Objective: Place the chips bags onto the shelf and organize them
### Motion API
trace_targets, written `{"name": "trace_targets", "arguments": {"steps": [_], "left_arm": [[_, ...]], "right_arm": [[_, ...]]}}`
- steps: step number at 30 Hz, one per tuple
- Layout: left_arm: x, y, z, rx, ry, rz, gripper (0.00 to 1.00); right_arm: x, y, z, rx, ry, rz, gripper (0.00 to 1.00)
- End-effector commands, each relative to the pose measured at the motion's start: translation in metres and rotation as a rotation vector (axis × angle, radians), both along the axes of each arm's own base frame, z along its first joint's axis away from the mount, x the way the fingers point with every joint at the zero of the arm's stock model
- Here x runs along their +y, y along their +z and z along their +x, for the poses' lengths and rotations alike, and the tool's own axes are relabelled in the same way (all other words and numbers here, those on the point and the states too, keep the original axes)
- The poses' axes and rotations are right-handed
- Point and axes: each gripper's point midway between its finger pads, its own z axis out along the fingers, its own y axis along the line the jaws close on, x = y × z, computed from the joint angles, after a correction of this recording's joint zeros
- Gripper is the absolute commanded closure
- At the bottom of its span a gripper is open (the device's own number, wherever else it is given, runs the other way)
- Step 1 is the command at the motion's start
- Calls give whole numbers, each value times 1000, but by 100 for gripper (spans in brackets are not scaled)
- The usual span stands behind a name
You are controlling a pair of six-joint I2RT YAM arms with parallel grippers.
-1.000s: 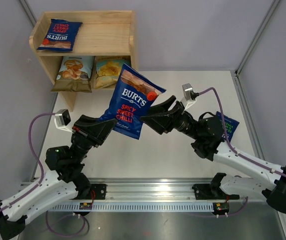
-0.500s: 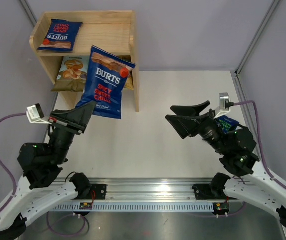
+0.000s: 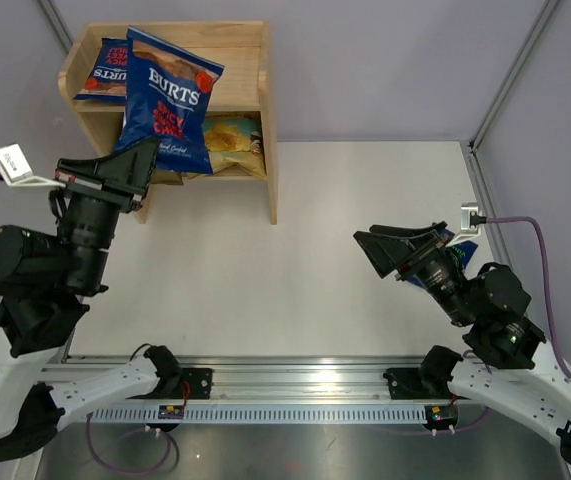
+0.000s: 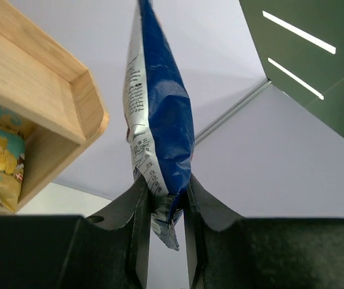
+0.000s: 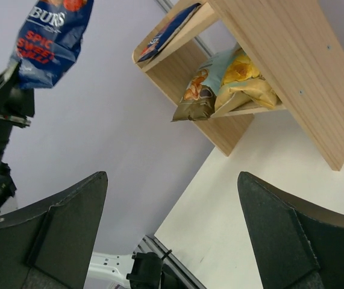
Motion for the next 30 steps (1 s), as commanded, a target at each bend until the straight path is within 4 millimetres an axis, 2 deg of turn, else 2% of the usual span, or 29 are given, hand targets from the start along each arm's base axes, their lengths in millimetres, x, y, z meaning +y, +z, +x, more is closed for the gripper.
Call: {"name": "trace_targets", "arguments": {"steps": [1,2,3,4,5,6,7,8,9,10,11,13,14,15,16,17,18,19,21,22,24,25,26,30], "left_arm": [[8,20,12,18,92,72,97],[-6,15,30,48,110,123,97],[-4,35,25,16,89,102,97],[-11,30,34,42,81,133,98],[-6,28,57,77,126,121,99],[-20,31,61,58,38,136,100],[-16,35,67,60,36,125,100],[-3,36,80,67,67,93,100],[-12,33,92,67,29,111,100],[-10,40,96,54,30,98,100],[0,40,108,56,52,85,100],[-8,38,128,58,-17,86,100],[5,40,139,64,-6,54,99],[2,37,144,71,-52,52,100],[5,32,160,80,-59,43,100],[14,33,166,86,-48,22,100],[15,30,174,98,-59,20,99],[18,20,189,129,-55,16,99],[26,16,202,150,-47,-2,99],[28,8,215,170,-42,-1,99],[30,10,223,166,-31,7,96],[28,4,229,188,-37,11,96],[41,-5,244,217,-11,2,96],[42,-19,259,274,-22,-13,96]], "right_arm": [[-14,9,1,22,-50,26,3],[-16,9,0,26,-52,29,3],[-18,9,0,29,-61,35,3],[-19,8,1,33,-65,37,3],[-19,4,1,40,-67,35,3],[-21,5,1,41,-74,40,3],[-22,4,1,44,-77,39,3],[-22,2,1,48,-79,32,3],[-26,5,-1,43,-82,36,3],[-27,4,-1,44,-87,34,3],[-29,5,-1,41,-92,28,3],[-35,6,-3,36,-106,28,3],[-37,7,-3,35,-112,22,3],[-41,9,-5,30,-117,27,3],[-43,8,-6,31,-118,26,3],[-45,8,-7,30,-122,27,3],[-49,9,-8,27,-132,37,3],[-51,9,-9,27,-135,38,3],[-54,7,-9,28,-144,38,3],[-54,5,-8,32,-149,34,3],[-57,5,-9,32,-155,40,3],[-57,3,-9,36,-157,36,3],[-58,2,-9,36,-159,33,3],[-65,-3,-9,41,-182,39,3]]}}
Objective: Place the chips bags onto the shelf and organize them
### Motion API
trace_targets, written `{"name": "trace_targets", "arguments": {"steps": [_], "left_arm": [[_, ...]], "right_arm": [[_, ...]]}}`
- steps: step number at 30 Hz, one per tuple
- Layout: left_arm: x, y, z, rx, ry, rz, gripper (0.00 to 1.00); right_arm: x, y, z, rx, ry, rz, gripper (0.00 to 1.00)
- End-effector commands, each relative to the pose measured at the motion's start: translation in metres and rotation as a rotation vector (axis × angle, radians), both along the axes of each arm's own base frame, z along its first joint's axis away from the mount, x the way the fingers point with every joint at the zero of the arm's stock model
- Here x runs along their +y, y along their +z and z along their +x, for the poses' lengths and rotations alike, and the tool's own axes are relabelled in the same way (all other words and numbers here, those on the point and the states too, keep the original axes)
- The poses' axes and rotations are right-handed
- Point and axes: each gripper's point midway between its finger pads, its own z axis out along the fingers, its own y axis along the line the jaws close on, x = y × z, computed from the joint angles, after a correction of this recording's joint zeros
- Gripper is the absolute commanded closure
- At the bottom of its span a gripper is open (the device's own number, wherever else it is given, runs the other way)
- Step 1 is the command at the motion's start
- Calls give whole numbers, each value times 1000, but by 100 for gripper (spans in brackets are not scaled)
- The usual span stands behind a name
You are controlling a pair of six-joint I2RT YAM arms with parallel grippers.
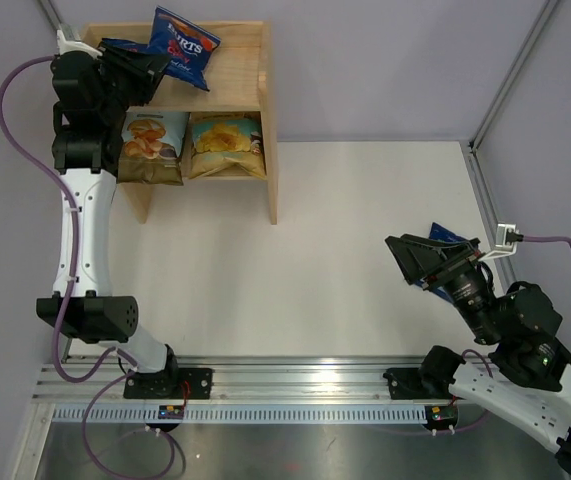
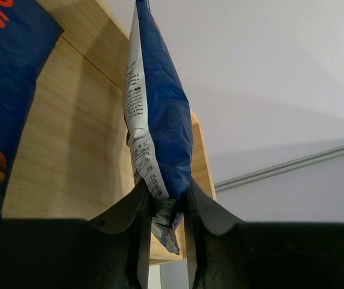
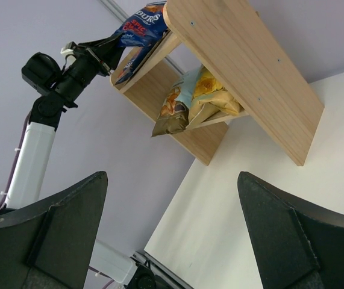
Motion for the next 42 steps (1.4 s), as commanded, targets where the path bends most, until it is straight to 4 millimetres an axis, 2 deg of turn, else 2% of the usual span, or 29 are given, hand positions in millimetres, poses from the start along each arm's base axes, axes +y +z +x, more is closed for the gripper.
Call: {"name": "trace_targets", "arguments": {"steps": [1,3,4,6,10,13,14,16,20,22,23,24,26,27,28,29,30,31,39,42], "left_arm": [[-1,25,-7,-57,-29,-17,96],[6,24,-11,-56,11,-12,95],[8,13,-9,-31,24,-16,95],[11,8,-8,-26,37,-23,94],[15,-2,-2,13,50,-11,80],[22,-1,-3,16,88,25,77],[26,6,-6,4,110,38,77],[28,3,-6,21,118,68,76],[29,-3,-1,47,115,109,55],[29,0,-4,43,115,139,48],[31,-5,-1,60,118,150,45],[30,4,-5,42,116,160,43],[34,5,-3,40,127,207,41],[36,-2,2,58,125,224,39],[34,6,0,37,100,232,39],[34,1,1,61,88,242,39],[35,-10,10,87,83,268,39],[36,-2,8,69,85,281,39],[40,-22,9,119,76,389,37],[43,-18,5,110,100,439,32]], "right_arm": [[-14,5,1,-13,-57,18,3],[-17,2,2,-11,-68,16,3],[-17,2,2,-11,-72,13,3],[-17,2,3,-11,-74,12,3],[-14,3,3,-12,-64,5,3],[-14,0,3,-9,-66,0,3],[-16,0,3,-9,-73,5,3],[-18,0,4,-9,-80,9,3],[-22,2,2,-16,-88,17,3],[-23,3,2,-15,-90,18,3],[-25,4,1,-17,-92,23,3],[-25,4,1,-17,-94,22,3],[-28,4,0,-20,-98,25,3],[-29,4,-1,-19,-102,24,3],[-32,5,-2,-22,-106,33,3],[-34,5,-2,-24,-110,34,3],[-35,5,-3,-24,-114,38,3],[-37,4,-3,-22,-122,36,3],[-46,6,-5,-28,-140,44,3],[-46,6,-5,-28,-142,40,3]]}}
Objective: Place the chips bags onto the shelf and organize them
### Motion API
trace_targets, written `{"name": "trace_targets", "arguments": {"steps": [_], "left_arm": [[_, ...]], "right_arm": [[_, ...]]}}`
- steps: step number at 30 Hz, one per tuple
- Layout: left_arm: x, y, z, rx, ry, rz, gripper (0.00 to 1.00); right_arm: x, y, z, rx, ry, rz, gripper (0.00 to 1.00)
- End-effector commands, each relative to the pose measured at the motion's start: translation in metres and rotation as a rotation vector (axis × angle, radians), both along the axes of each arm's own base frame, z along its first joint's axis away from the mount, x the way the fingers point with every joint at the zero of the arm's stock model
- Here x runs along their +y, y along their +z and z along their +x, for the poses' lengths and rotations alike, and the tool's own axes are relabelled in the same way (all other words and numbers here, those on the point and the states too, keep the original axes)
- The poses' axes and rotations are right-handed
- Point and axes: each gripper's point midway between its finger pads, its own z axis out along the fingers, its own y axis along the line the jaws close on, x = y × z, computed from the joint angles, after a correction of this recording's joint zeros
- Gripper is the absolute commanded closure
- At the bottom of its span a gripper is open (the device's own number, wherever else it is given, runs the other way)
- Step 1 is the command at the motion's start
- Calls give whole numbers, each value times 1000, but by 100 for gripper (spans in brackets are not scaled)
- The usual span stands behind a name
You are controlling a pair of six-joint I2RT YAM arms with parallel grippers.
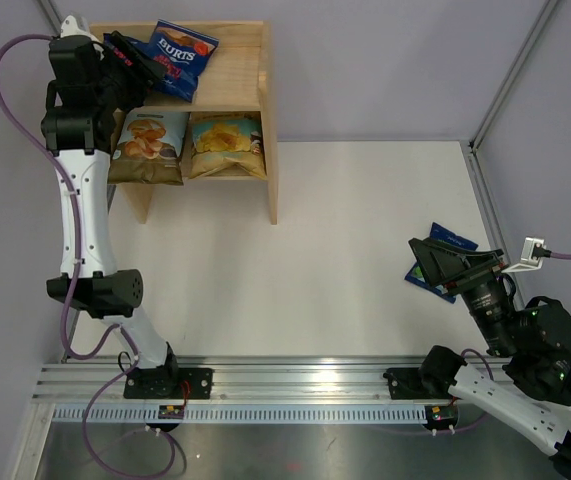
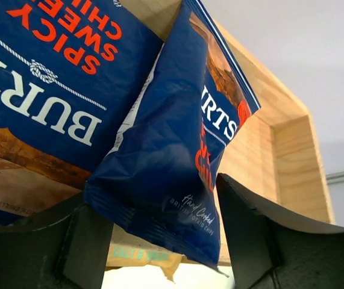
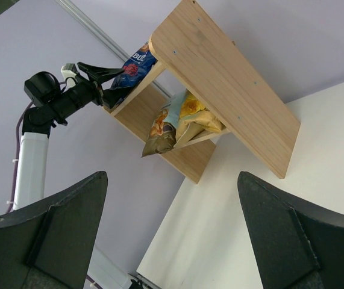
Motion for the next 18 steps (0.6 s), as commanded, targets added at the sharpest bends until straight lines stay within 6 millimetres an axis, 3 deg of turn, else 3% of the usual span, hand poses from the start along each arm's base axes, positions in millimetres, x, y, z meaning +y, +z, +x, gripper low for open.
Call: {"name": "trace_targets", "arguments": {"steps": [1,6,11,14,18], "left_arm": [[4,29,-14,-84,9,108,30],[14,47,-25,-128,57,175,26],[12,47,-29,-125,58,217,24],[13,51,-33,-133,70,243,30],[10,56,-37,-150,63,258,48]], "right_arm": [[-8,6,2,-10,-38,5,3],[-6,3,3,-6,-37,0,3],[-5,1,4,-3,-36,-1,3],[-4,1,4,-3,-35,-4,3],[-7,1,3,-3,-38,-2,2]]}}
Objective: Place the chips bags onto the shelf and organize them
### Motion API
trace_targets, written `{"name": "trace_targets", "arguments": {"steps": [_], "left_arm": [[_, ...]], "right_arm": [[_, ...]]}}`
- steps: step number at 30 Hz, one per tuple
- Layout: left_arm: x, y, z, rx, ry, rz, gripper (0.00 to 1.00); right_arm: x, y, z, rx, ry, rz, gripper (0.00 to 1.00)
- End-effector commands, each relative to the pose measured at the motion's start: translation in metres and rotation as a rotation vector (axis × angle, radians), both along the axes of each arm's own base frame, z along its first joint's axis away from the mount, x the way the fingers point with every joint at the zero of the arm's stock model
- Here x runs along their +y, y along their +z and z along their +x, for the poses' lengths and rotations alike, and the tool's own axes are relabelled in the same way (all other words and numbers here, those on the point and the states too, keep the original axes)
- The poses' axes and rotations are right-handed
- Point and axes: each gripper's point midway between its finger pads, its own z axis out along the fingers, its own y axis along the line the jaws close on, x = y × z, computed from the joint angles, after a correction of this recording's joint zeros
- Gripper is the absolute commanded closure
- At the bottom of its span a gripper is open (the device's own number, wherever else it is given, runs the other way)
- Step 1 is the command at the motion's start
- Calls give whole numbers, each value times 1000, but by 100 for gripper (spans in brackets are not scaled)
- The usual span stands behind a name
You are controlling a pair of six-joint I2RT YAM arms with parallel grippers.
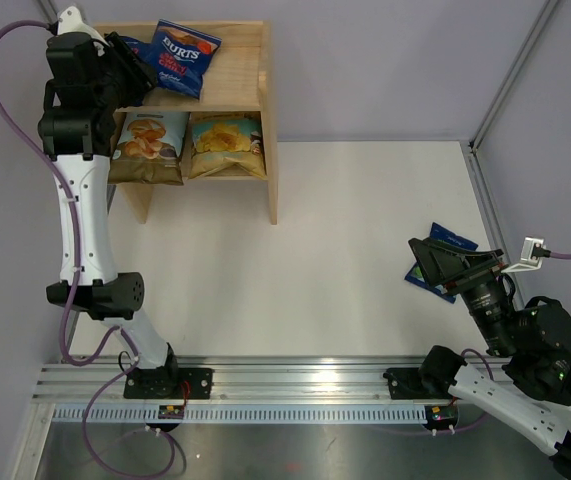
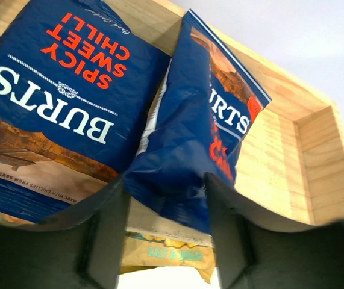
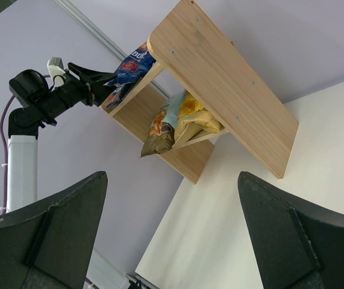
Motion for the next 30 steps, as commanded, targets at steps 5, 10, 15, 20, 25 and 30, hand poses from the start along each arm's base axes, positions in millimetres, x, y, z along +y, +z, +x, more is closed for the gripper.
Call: {"name": "trace_targets", "arguments": {"steps": [5,10,15,20,25,30], "left_arm": [[6,34,-18,-95,33,59,61],[9,24,-15,-70,54,48,67],[11,19,-13,-53,68,46,60],[4,27,-23,-65,52,68,44],[8,43,-40,-102,65,99,30],[10,55,-57,-130,75,114,1]], "right_arm": [[-8,2,1,-6,-36,8,2],[-10,1,0,-4,-38,7,2],[-15,-1,-1,-4,-50,10,2],[-18,-2,-2,-1,-56,9,2],[-13,-8,4,44,-67,-71,2],[24,-40,31,213,-52,-399,1]]}}
